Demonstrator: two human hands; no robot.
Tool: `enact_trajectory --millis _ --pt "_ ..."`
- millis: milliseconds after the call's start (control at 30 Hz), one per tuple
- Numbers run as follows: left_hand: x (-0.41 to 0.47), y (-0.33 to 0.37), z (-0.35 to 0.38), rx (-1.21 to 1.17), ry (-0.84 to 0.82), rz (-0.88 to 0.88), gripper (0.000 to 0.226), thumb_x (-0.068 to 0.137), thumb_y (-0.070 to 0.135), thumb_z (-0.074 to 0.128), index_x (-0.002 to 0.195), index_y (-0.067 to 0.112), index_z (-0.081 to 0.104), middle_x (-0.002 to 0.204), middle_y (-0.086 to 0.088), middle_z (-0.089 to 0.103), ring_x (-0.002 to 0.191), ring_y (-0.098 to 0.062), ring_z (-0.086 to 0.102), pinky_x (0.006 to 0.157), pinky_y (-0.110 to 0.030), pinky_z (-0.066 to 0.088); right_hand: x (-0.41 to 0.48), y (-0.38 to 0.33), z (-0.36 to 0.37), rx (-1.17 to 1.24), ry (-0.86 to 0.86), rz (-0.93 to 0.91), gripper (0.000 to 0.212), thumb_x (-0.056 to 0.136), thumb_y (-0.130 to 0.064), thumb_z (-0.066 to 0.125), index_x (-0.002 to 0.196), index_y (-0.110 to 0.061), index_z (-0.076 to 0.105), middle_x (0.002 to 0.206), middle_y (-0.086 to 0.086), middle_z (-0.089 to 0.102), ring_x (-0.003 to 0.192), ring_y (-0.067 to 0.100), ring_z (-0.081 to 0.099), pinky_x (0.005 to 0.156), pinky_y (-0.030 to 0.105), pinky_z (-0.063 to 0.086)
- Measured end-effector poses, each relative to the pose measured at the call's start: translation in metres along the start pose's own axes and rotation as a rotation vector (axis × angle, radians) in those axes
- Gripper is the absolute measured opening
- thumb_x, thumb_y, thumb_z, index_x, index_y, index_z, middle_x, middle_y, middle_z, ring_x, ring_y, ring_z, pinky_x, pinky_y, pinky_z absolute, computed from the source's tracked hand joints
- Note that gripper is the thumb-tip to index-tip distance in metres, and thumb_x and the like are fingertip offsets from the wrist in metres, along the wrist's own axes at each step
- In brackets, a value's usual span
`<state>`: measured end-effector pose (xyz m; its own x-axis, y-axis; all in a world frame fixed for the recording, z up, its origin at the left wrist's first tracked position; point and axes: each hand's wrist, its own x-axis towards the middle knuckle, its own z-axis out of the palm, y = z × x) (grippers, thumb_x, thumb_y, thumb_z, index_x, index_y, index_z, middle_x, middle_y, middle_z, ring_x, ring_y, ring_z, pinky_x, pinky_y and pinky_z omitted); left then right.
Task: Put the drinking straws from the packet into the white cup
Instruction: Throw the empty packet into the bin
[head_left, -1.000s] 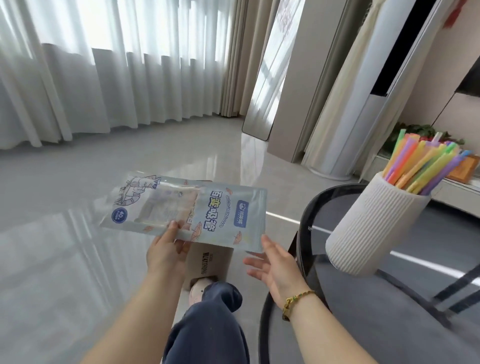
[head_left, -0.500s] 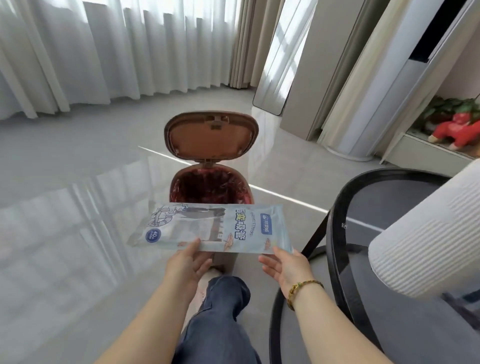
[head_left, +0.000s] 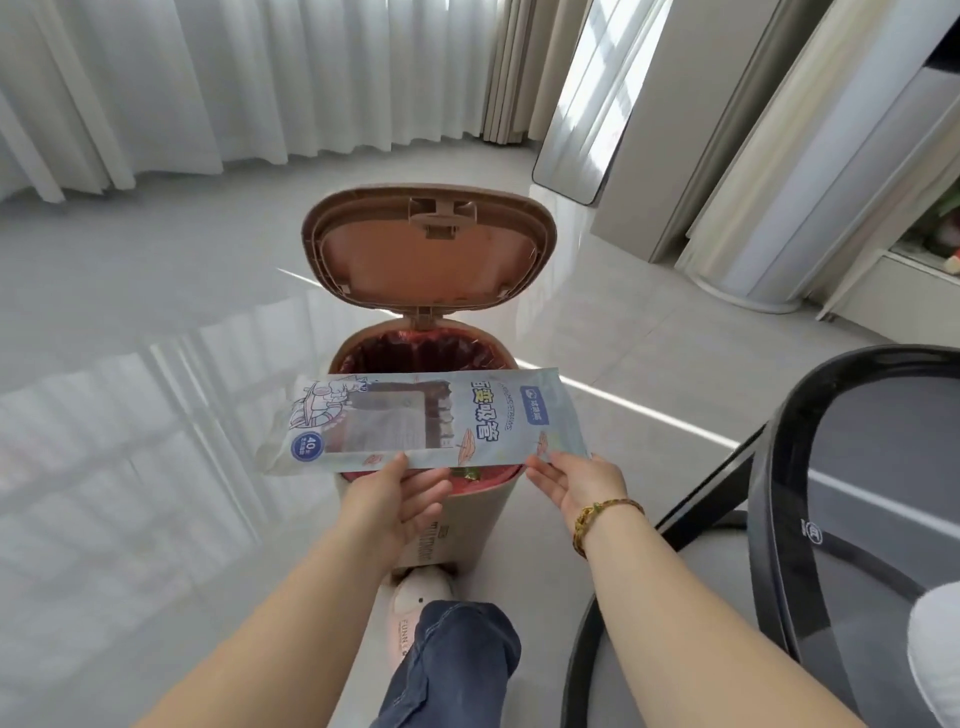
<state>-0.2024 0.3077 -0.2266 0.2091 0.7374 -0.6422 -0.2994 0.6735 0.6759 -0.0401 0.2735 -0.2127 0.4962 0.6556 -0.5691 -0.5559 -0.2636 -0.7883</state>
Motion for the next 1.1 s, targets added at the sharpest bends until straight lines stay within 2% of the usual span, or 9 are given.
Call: enact_trajectory --millis 200,367,467,633,733,867,933,1000,1100 --pt "0.015 0.015 0.002 0.267 -0.083 -0.041 0.047 0.096 0.036 0.029 0.078 0.006 0.06 0.049 -0.001 0.07 0.039 -0.008 0.063 0.03 -0.012 0.041 0.019 -0.005 0.004 -0.017 -0.009 -0.018 0.042 0.089 0.003 0.046 0.129 0.01 0.034 0.075 0.014 0.056 0.059 0.02 0.056 0.037 0.019 0.052" --pt "-0.001 0.005 -0.005 0.308 -0.024 0.102 0.024 0.093 0.024 0.042 0.082 0.014 0.06 0.069 -0.003 0.071 0.039 -0.006 0.061 0.035 -0.015 0.046 0.014 0.002 0.0 -0.189 0.092 -0.025 0.06 0.087 -0.003 0.05 0.14 -0.004 0.021 0.076 0.005 0.045 0.061 0.015 0.051 0.052 0.024 0.046" --pt "-0.02 0.0 -0.004 0.331 0.013 0.259 0.02 0.092 0.016 0.044 0.082 0.021 0.06 0.075 -0.002 0.068 0.041 -0.004 0.061 0.038 -0.015 0.048 -0.005 -0.003 -0.006 -0.289 0.111 -0.085 0.058 0.087 -0.004 0.049 0.139 -0.008 0.023 0.087 0.009 0.052 0.062 0.012 0.05 0.057 0.022 0.046" --pt "-0.058 -0.007 0.0 0.361 0.095 0.492 0.026 0.091 0.009 0.043 0.076 0.023 0.06 0.065 -0.001 0.063 0.038 -0.001 0.057 0.049 -0.022 0.046 -0.054 -0.002 -0.015 -0.737 0.084 -0.4 0.025 0.089 -0.007 0.043 0.11 -0.009 0.055 0.102 0.008 0.063 0.084 0.018 0.056 0.069 0.024 0.045" --pt "-0.088 -0.013 0.012 0.363 0.073 0.614 0.029 0.089 0.007 0.044 0.072 0.024 0.06 0.061 0.001 0.062 0.041 0.0 0.056 0.052 -0.023 0.044 -0.094 -0.002 -0.03 -0.904 0.038 -0.633 0.022 0.089 -0.009 0.044 0.103 -0.013 0.061 0.102 0.007 0.067 0.082 0.015 0.056 0.055 0.005 0.04" --pt "-0.146 -0.04 0.043 0.473 -0.102 0.724 0.029 0.09 0.012 0.047 0.072 0.032 0.057 0.066 0.007 0.063 0.057 0.0 0.06 0.055 -0.013 0.047 -0.167 -0.01 -0.065 -1.017 0.041 -0.912 0.02 0.088 -0.005 0.048 0.098 -0.007 0.065 0.093 0.008 0.071 0.086 0.019 0.064 0.066 0.005 0.039" --pt "-0.171 -0.061 0.061 0.608 -0.205 0.739 0.024 0.09 0.016 0.047 0.077 0.035 0.055 0.075 0.015 0.061 0.073 0.0 0.058 0.064 -0.017 0.044 -0.197 -0.008 -0.091 -1.076 0.051 -0.959 0.02 0.088 -0.006 0.05 0.098 -0.007 0.067 0.093 0.007 0.072 0.088 0.017 0.064 0.071 0.008 0.039" --pt "-0.194 -0.083 0.078 0.733 -0.298 0.762 0.015 0.09 0.022 0.047 0.092 0.033 0.056 0.084 0.021 0.057 0.083 0.0 0.055 0.073 -0.021 0.041 -0.222 -0.004 -0.123 -1.089 0.1 -0.999 0.018 0.085 -0.003 0.053 0.094 -0.007 0.069 0.09 0.006 0.072 0.083 0.011 0.061 0.072 0.005 0.036" --pt "-0.217 -0.119 0.101 0.969 -0.402 0.844 0.032 0.091 0.029 0.045 0.123 0.028 0.046 0.122 0.01 0.052 0.114 -0.009 0.047 0.09 -0.02 0.033 -0.248 0.003 -0.175 -1.045 0.248 -0.947 0.018 0.084 -0.003 0.055 0.094 -0.01 0.068 0.086 0.001 0.067 0.083 0.009 0.056 0.074 0.004 0.033"
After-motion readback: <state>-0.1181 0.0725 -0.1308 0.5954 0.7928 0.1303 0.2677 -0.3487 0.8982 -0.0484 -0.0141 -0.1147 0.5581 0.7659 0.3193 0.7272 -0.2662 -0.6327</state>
